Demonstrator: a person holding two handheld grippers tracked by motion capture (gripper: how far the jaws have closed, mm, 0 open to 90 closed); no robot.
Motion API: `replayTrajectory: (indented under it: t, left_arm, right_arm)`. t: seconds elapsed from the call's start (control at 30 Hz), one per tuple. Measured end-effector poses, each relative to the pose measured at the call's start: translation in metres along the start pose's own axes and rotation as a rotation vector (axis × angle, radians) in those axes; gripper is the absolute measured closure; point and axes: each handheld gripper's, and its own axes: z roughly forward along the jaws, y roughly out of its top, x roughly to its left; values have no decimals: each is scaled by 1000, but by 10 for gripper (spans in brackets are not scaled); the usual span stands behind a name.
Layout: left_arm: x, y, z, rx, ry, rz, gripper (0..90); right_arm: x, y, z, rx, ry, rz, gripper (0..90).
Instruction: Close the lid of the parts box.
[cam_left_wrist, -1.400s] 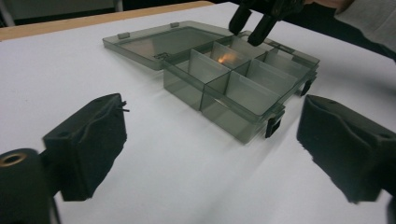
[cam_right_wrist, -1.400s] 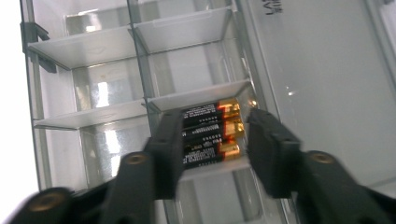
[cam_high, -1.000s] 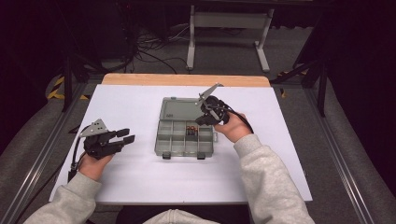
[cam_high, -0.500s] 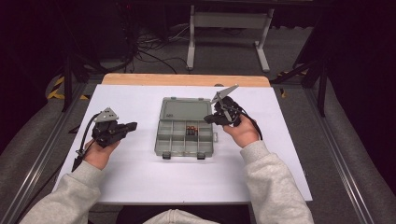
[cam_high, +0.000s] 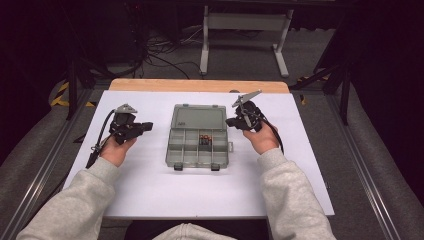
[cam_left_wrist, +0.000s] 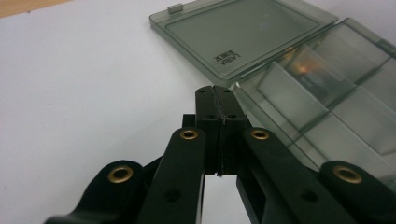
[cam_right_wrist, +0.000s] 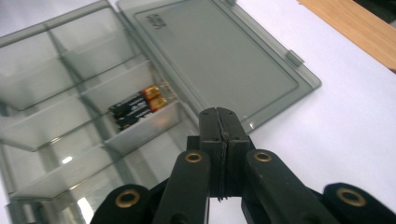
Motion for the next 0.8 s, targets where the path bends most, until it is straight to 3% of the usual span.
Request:
replayTrajectory:
  t: [0.1, 0.2, 0.43, 0.67, 0.8]
  left_arm:
    - [3, 4, 7, 24, 10, 5, 894]
    - [4, 9, 15, 49, 22, 40, 893]
    - [7, 14, 25, 65, 24, 39, 893]
    - [13, 21, 37, 65, 20, -7, 893]
    - [17, 20, 43, 81, 26, -12, 893]
  right_arm:
    - [-7, -3, 4, 7, -18, 19, 900]
    - [-12, -5, 8, 14, -28, 28, 900]
    - [-18, -5, 15, 26, -49, 31, 900]
    - [-22, -5, 21, 33, -66, 73, 900]
    - [-26, -7, 26, 28, -56, 109, 900]
